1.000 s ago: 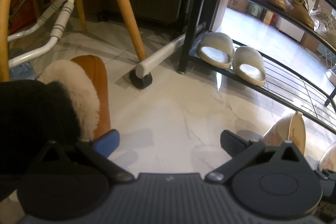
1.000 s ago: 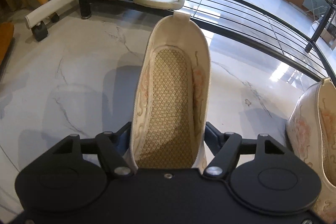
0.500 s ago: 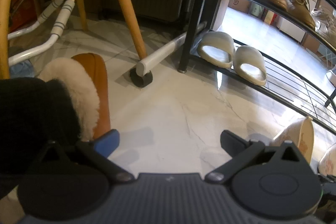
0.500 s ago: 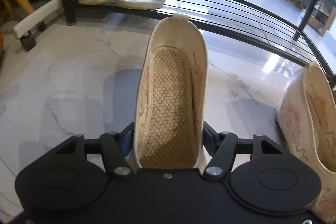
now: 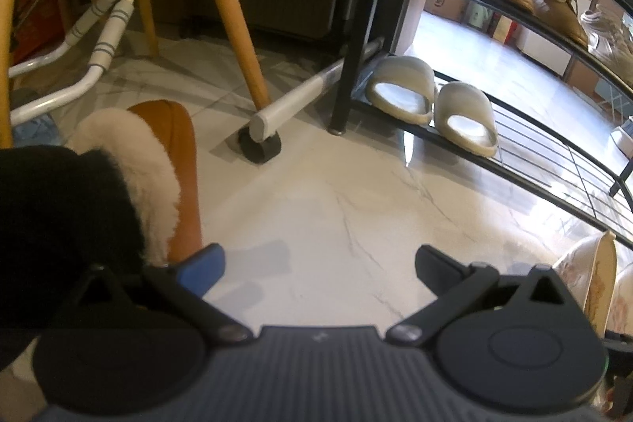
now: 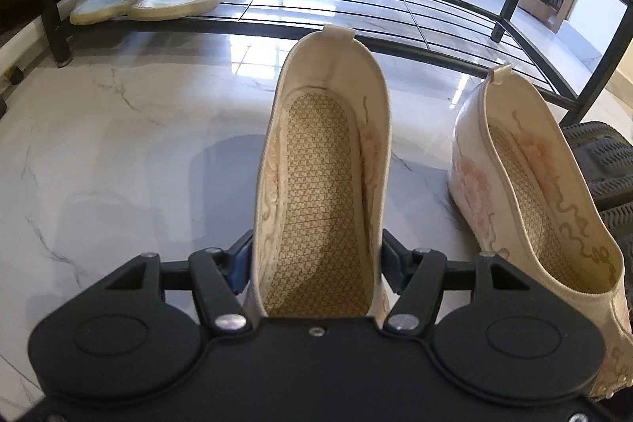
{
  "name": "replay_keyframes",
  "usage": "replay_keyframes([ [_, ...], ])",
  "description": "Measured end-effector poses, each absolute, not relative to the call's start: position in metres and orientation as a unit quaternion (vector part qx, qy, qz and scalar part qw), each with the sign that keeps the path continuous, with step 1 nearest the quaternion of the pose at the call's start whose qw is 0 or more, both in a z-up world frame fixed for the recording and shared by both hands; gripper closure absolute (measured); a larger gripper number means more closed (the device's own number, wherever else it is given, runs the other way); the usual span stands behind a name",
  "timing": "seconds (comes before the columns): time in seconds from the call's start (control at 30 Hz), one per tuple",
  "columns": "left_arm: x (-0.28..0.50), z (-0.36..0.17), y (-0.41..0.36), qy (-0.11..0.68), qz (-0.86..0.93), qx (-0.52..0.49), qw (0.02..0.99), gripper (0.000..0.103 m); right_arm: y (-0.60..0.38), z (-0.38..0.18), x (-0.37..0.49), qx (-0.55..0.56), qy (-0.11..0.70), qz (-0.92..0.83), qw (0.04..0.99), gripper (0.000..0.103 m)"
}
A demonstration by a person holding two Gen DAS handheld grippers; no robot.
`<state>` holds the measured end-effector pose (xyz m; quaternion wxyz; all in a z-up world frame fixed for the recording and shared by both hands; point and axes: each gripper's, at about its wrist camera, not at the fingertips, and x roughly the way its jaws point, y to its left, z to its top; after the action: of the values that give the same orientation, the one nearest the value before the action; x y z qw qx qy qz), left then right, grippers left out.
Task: Organize scattered shoes
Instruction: 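Open the right gripper and release the shoe, then move the right gripper to the black slippers and grasp both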
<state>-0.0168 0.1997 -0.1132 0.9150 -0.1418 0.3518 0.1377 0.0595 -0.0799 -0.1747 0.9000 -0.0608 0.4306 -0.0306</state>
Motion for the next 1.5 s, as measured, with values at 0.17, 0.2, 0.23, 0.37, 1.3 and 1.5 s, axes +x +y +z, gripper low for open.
replay_keyframes([
  [0.17, -0.016, -0.112, 0.196, 0.349, 0.137, -0.141, 0.916, 0.001, -0.078, -0.162, 0.055, -0.059, 0.415, -0.014, 0.908, 0.008],
  [0.2, -0.015, -0.112, 0.195, 0.349, 0.136, -0.141, 0.916, 0.001, -0.077, -0.160, 0.053, -0.063, 0.412, -0.012, 0.909, 0.004],
  [0.23, -0.015, -0.112, 0.193, 0.349, 0.135, -0.141, 0.917, 0.001, -0.076, -0.156, 0.048, -0.069, 0.403, -0.008, 0.912, 0.003],
  [0.37, -0.014, -0.109, 0.186, 0.347, 0.126, -0.134, 0.920, 0.001, -0.080, -0.138, 0.025, -0.070, 0.368, 0.021, 0.927, 0.000],
  [1.3, 0.007, -0.079, -0.015, 0.340, -0.110, -0.091, 0.929, 0.001, -0.324, -0.066, -0.132, 0.303, 0.101, -0.287, 0.903, 0.000],
  [1.5, 0.035, -0.086, -0.063, 0.374, -0.120, -0.153, 0.907, 0.001, -0.326, -0.074, -0.128, 0.326, 0.102, -0.263, 0.902, 0.000],
])
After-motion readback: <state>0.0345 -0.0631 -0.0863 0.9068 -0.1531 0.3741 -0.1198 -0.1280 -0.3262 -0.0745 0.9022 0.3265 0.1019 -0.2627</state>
